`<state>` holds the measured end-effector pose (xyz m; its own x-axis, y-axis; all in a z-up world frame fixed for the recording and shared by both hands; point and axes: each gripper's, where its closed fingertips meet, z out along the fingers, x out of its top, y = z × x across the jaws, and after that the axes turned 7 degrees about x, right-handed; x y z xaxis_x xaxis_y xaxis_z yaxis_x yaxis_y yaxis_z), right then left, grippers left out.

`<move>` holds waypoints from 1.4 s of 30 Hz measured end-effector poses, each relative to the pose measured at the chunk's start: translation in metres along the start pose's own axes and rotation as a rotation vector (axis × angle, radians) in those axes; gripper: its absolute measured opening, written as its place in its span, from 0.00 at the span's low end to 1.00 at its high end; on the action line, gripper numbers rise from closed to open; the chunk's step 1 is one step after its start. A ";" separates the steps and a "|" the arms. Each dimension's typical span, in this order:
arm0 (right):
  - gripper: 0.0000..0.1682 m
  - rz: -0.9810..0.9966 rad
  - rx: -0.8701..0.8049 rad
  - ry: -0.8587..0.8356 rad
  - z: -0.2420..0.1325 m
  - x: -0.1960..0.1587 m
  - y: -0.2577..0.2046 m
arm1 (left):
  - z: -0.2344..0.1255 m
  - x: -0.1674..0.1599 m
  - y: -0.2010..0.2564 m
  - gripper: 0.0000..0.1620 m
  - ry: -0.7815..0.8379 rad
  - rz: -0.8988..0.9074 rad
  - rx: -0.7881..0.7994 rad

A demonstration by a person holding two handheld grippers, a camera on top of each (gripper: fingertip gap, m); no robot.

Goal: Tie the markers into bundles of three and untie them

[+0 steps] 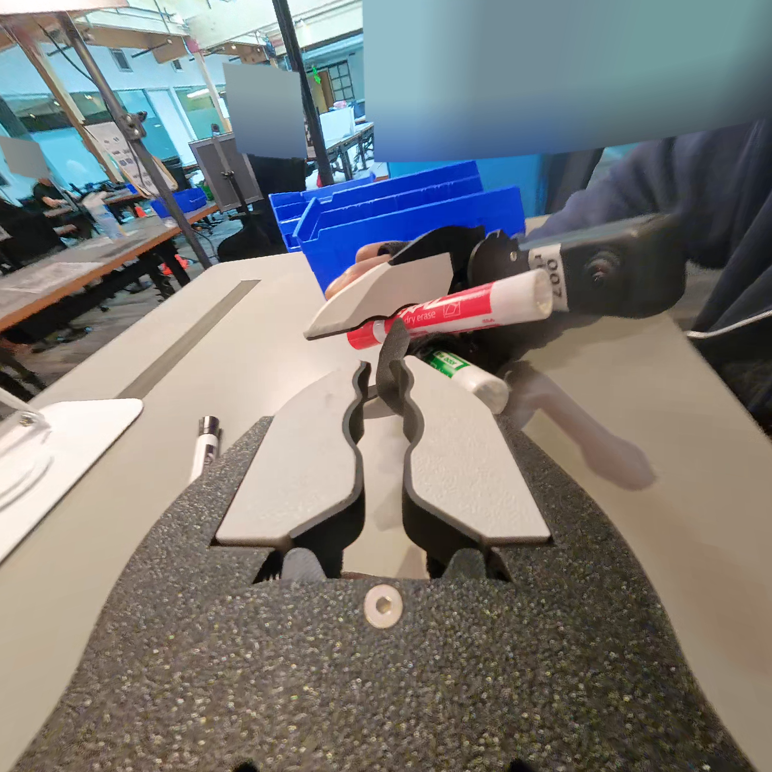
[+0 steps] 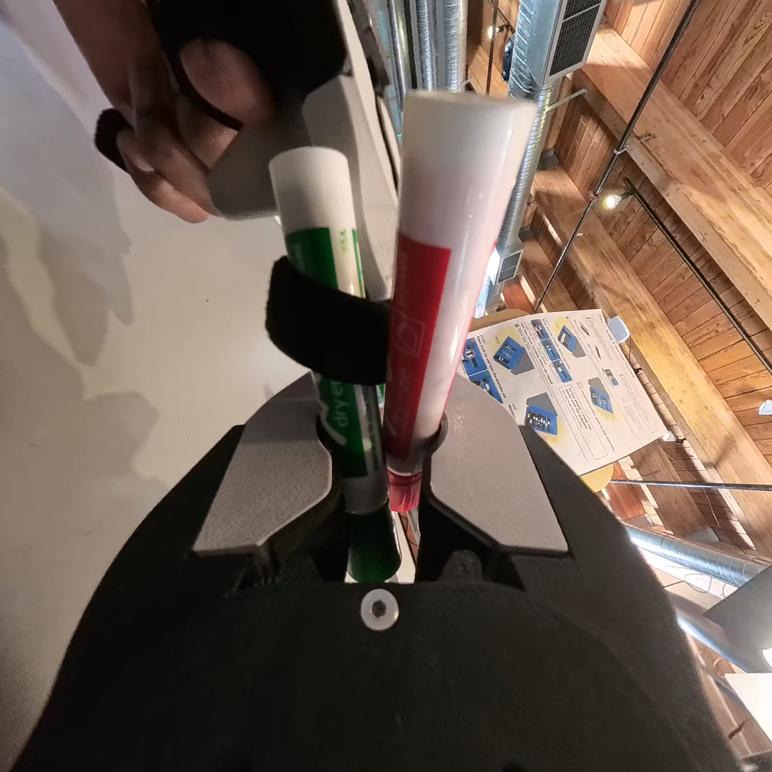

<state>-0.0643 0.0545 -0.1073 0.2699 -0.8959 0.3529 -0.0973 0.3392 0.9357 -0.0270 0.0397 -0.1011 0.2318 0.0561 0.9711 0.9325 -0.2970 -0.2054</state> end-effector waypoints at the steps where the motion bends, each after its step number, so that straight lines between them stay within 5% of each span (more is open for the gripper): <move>1: 0.23 0.007 -0.003 0.001 0.000 0.000 0.000 | 0.000 0.001 0.000 0.08 0.006 -0.040 -0.013; 13: 0.23 0.177 -0.032 0.029 0.000 0.003 0.012 | 0.003 0.016 -0.020 0.08 0.074 -0.544 -0.073; 24: 0.23 0.219 0.019 0.095 -0.002 0.008 0.007 | -0.004 0.005 0.000 0.19 -0.147 0.157 -0.039; 32: 0.23 0.164 0.082 0.137 -0.002 0.020 -0.008 | 0.000 -0.013 0.020 0.21 -0.290 0.338 -0.187; 37: 0.23 0.144 0.115 0.146 -0.002 0.023 -0.015 | 0.005 -0.020 0.026 0.06 -0.289 0.472 -0.193; 42: 0.23 0.155 0.132 0.160 -0.004 0.023 -0.017 | 0.006 -0.016 0.027 0.02 -0.214 0.547 -0.150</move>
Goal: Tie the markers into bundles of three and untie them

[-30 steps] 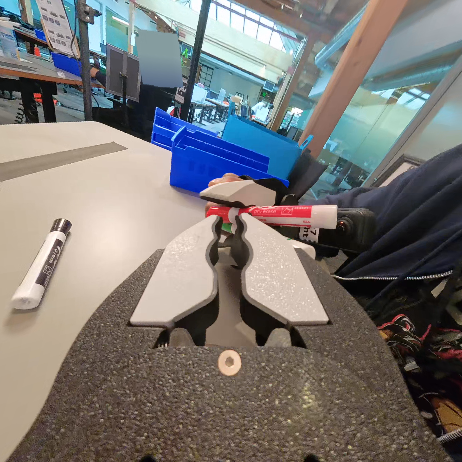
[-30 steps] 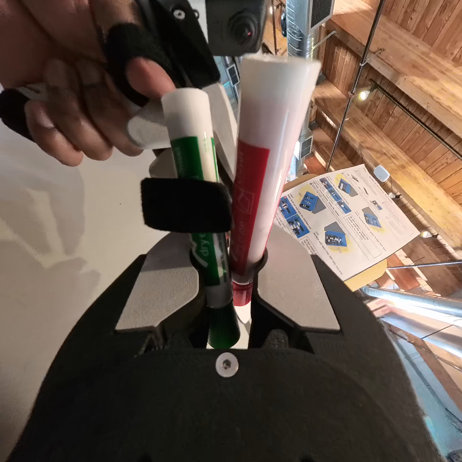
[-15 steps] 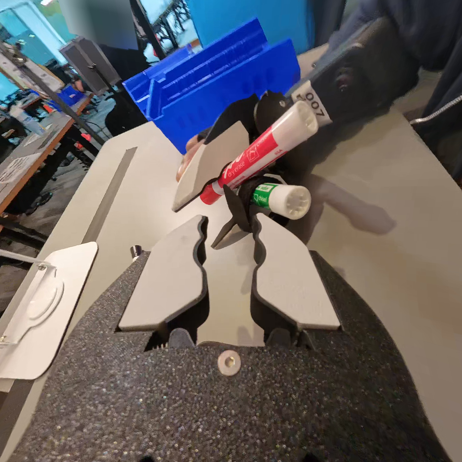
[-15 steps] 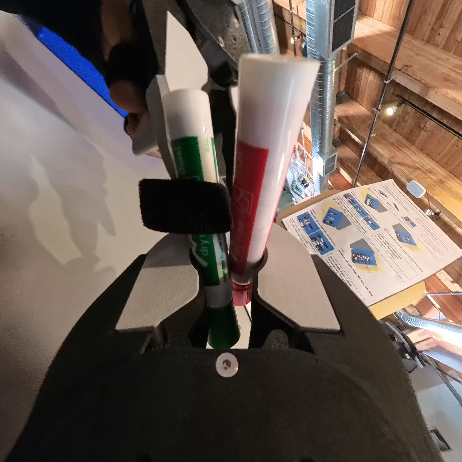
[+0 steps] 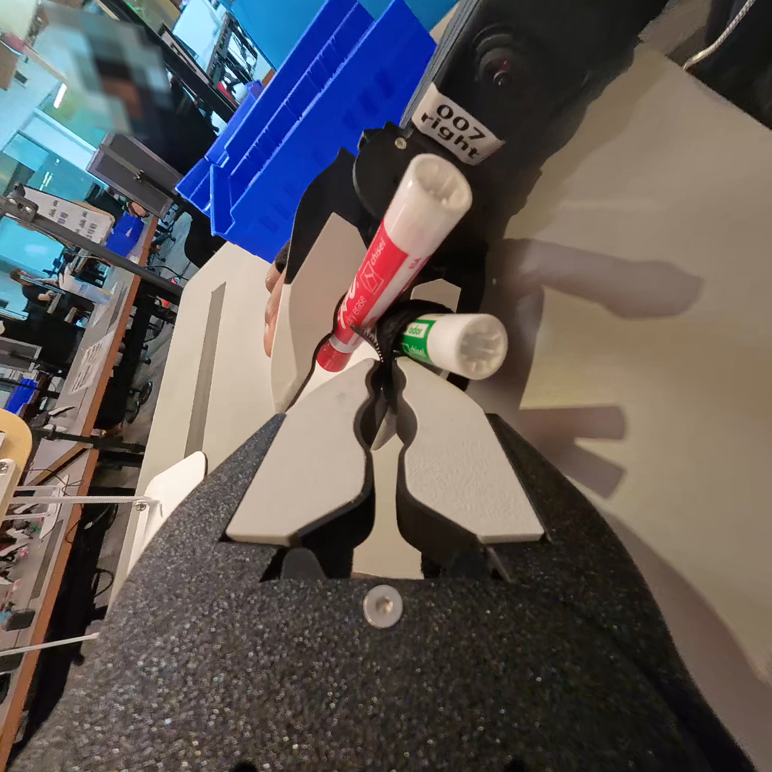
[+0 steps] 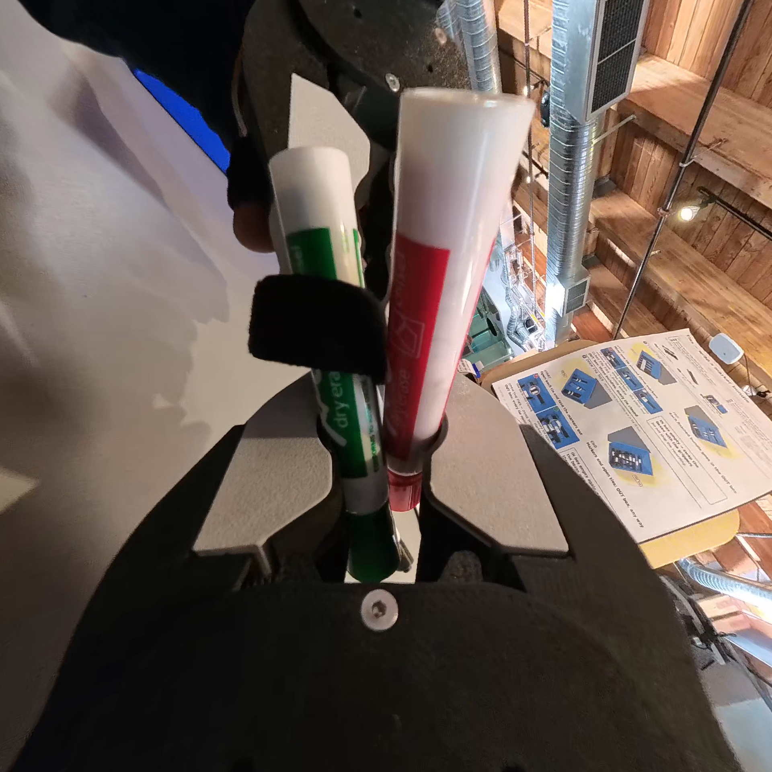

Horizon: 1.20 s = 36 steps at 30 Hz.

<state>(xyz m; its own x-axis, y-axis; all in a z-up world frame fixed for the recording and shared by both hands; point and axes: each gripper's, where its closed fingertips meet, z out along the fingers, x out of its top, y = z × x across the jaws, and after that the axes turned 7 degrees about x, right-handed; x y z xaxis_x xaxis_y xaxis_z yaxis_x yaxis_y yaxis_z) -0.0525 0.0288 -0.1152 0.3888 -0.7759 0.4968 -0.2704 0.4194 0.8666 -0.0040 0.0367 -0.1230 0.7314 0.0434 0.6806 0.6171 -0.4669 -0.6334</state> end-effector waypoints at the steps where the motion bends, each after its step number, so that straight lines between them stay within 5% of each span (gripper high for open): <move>1: 0.23 0.002 -0.002 0.003 0.000 0.000 0.000 | 0.000 0.001 0.000 0.02 0.011 -0.016 0.004; 17: 0.23 -0.012 -0.164 -0.111 -0.007 -0.019 0.029 | -0.010 0.000 -0.025 0.16 0.135 -0.337 0.136; 24: 0.23 -0.062 -0.245 -0.234 -0.010 -0.038 0.043 | -0.039 0.014 -0.032 0.30 0.181 -0.293 0.136; 30: 0.23 -0.055 -0.253 -0.241 -0.010 -0.040 0.044 | -0.016 0.009 -0.027 0.33 0.064 -0.153 0.234; 36: 0.23 -0.084 -0.311 -0.268 -0.016 -0.042 0.054 | -0.001 0.003 -0.025 0.33 0.133 -0.400 0.210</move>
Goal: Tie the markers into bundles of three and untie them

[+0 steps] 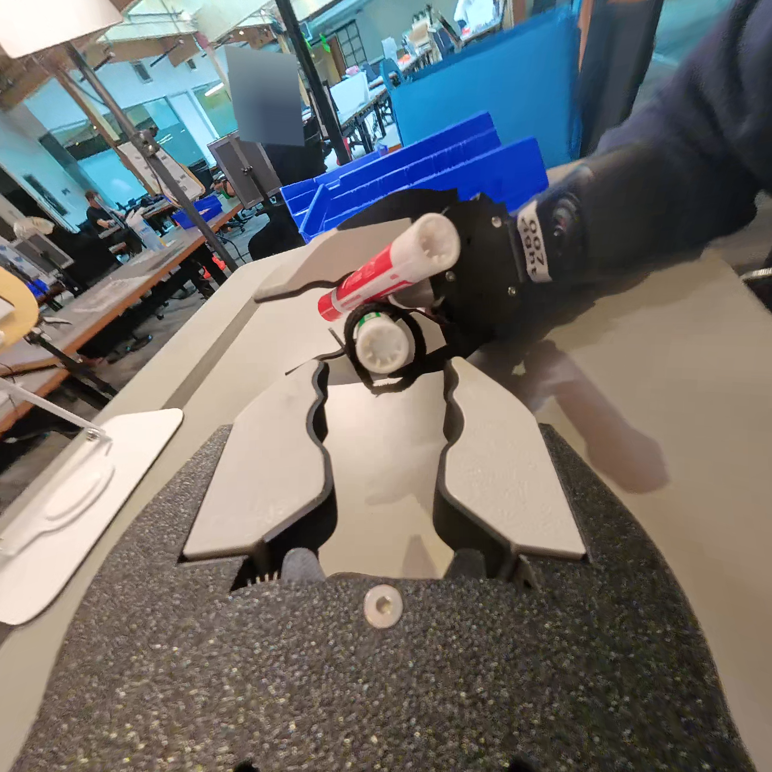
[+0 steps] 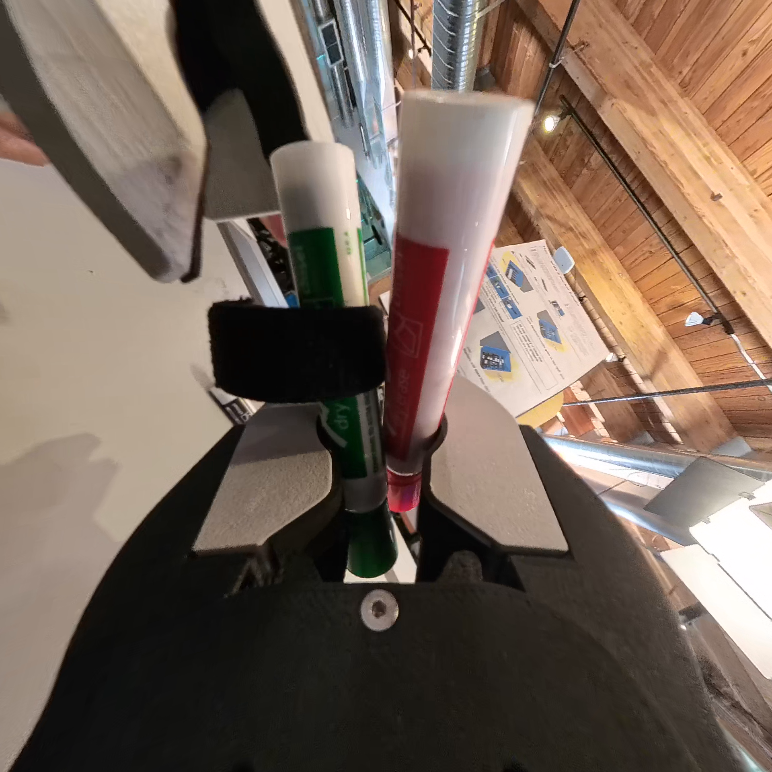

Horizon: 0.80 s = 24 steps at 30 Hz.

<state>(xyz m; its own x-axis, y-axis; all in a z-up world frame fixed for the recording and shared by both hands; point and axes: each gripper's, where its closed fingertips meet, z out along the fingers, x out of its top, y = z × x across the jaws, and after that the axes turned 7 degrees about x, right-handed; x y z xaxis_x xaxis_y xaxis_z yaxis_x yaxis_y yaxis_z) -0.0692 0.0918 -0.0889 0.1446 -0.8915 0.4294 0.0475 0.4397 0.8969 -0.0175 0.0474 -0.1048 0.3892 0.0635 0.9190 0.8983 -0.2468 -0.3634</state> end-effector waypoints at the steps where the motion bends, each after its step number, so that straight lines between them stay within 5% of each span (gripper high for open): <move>1: 0.23 -0.007 -0.010 0.009 -0.001 0.001 0.002 | 0.001 0.001 -0.001 0.33 0.007 -0.036 -0.003; 7: 0.23 0.136 0.072 0.087 -0.002 0.003 -0.002 | -0.005 0.016 -0.010 0.31 0.104 -0.305 -0.073; 18: 0.23 1.025 0.581 0.188 0.003 0.026 -0.039 | -0.010 0.024 -0.035 0.30 0.164 -0.271 0.073; 24: 0.23 1.254 0.761 0.246 -0.002 0.043 -0.051 | -0.019 0.035 -0.054 0.26 0.152 -0.262 0.062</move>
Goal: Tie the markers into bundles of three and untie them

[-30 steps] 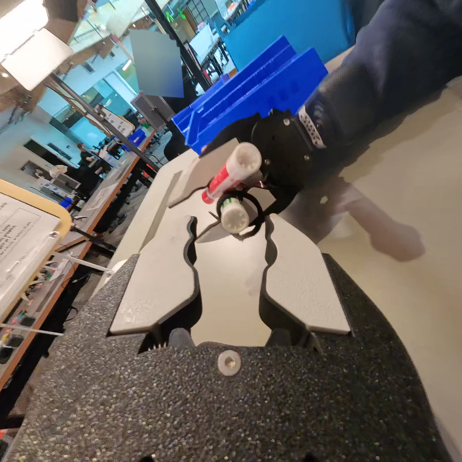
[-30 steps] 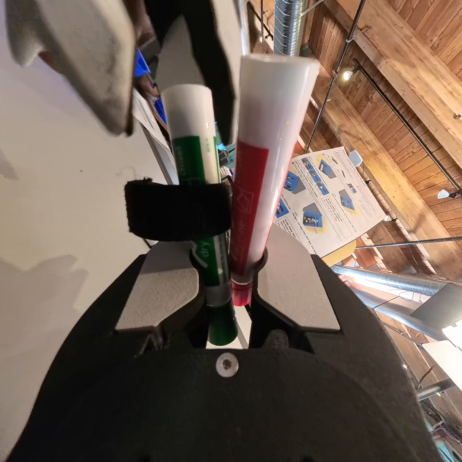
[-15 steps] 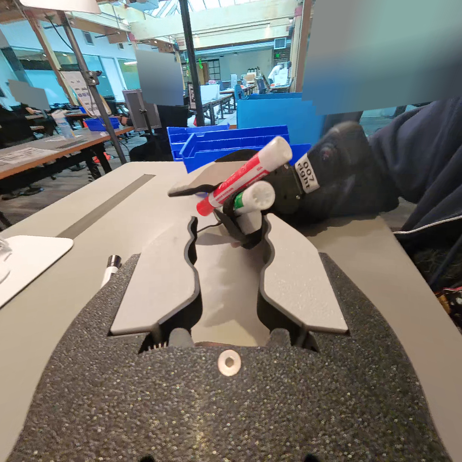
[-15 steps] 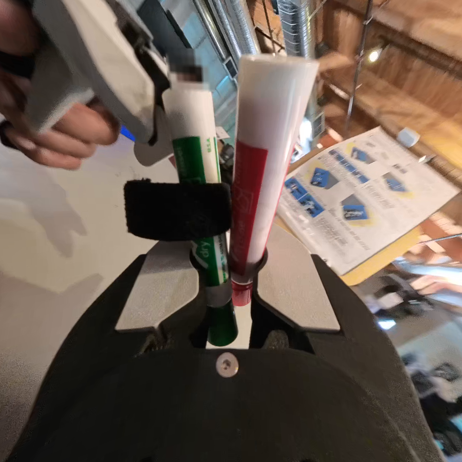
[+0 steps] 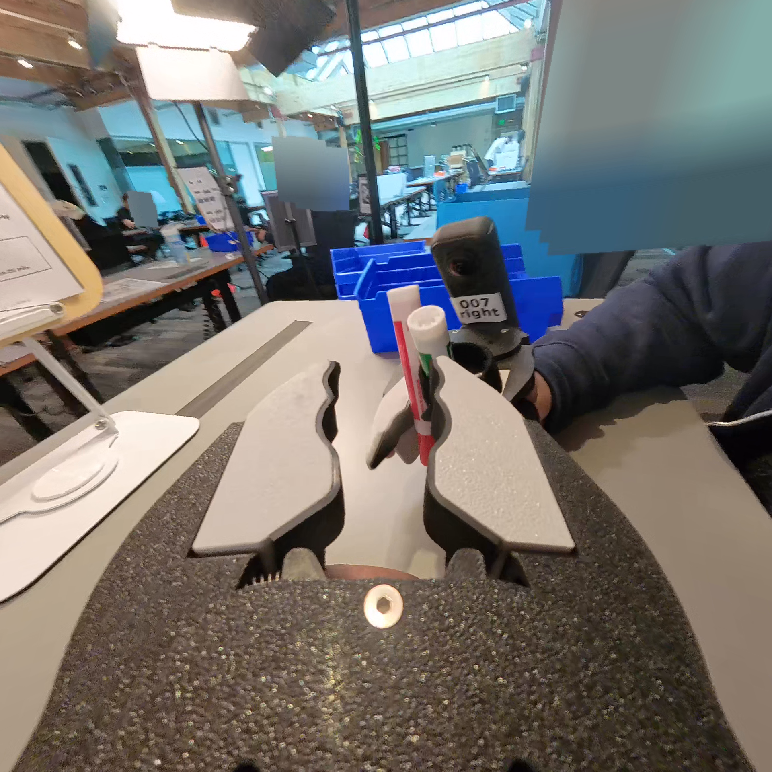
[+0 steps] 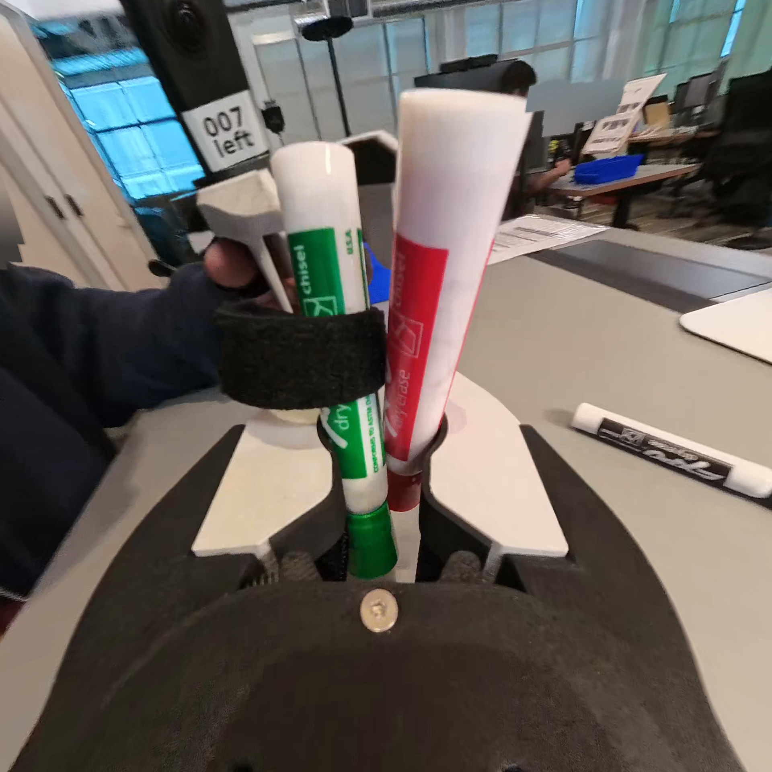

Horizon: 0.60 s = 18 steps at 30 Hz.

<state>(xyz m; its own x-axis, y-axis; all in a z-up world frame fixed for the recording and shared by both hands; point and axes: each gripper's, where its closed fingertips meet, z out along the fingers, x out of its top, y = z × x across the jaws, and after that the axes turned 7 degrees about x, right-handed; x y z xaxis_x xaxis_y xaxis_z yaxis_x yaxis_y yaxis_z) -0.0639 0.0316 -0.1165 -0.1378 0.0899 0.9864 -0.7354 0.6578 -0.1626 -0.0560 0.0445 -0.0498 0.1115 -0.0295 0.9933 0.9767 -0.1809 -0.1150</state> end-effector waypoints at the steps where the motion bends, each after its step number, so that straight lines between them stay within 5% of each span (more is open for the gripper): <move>1: 0.23 0.027 0.032 0.012 0.001 0.001 -0.003 | 0.000 0.003 0.001 0.26 -0.014 -0.011 -0.035; 7: 0.23 0.138 0.196 0.042 0.001 0.002 -0.019 | 0.017 0.002 -0.009 0.24 -0.102 -0.043 -0.169; 18: 0.23 0.171 0.454 -0.020 -0.001 -0.005 -0.056 | 0.035 -0.019 0.040 0.18 -0.184 -0.147 -0.707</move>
<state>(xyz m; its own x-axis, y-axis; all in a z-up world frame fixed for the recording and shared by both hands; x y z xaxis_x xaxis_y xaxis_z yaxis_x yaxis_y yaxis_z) -0.0207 -0.0050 -0.1122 -0.2911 0.1510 0.9447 -0.9158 0.2417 -0.3209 -0.0126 0.0720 -0.0731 0.0785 0.1973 0.9772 0.6397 -0.7618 0.1024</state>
